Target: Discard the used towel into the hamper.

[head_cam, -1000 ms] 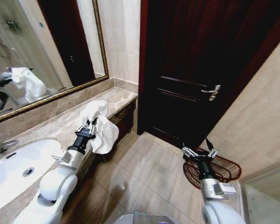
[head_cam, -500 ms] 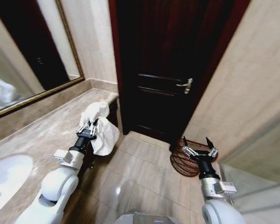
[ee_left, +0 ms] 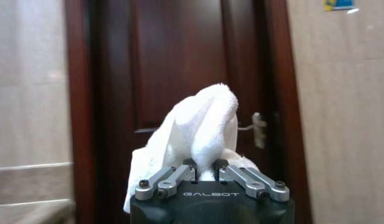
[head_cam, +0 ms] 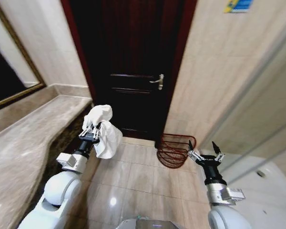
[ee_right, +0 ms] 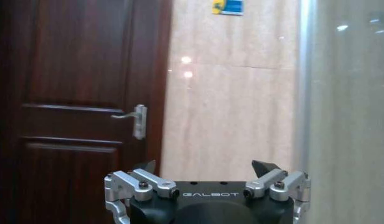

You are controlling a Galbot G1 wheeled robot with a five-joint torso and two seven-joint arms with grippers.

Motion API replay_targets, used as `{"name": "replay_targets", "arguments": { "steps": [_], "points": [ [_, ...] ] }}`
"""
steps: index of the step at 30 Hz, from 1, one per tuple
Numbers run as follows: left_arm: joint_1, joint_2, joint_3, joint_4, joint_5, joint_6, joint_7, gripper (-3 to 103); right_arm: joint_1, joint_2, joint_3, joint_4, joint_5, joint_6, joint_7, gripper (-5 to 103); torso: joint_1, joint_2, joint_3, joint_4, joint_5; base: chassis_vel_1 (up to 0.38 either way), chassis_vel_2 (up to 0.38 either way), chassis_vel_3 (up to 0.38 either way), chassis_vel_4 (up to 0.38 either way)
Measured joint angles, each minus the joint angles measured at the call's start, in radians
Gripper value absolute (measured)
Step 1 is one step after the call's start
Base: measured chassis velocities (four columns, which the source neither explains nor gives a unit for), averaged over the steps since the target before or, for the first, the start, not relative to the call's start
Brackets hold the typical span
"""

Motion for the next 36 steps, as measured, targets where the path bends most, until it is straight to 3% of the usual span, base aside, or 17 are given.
{"name": "replay_targets", "arguments": {
  "steps": [3, 23, 36],
  "points": [
    [0.006, -0.002, -0.002, 0.0, 0.001, -0.006, 0.002, 15, -0.005, 0.004, -0.001, 0.0, -0.001, 0.009, 0.0, 100, -0.006, -0.015, -0.008, -0.0008, 0.0001, -0.104, -0.112, -0.122, -0.13],
    [0.017, -0.023, 0.008, 0.028, 0.016, -0.038, 0.033, 15, -0.027, 0.011, 0.004, 0.0, -0.001, 0.032, 0.001, 100, -0.047, -0.109, -0.061, -0.0008, 0.0001, -0.126, -0.127, -0.123, -0.129],
    [0.03, -0.039, 0.009, 0.041, 0.02, -0.062, 0.057, 15, -0.017, 0.012, 0.002, -0.002, -0.002, 0.029, 0.003, 100, -0.065, -0.148, -0.082, -0.0013, 0.0, -0.038, -0.038, -0.041, -0.04]
  ]
}}
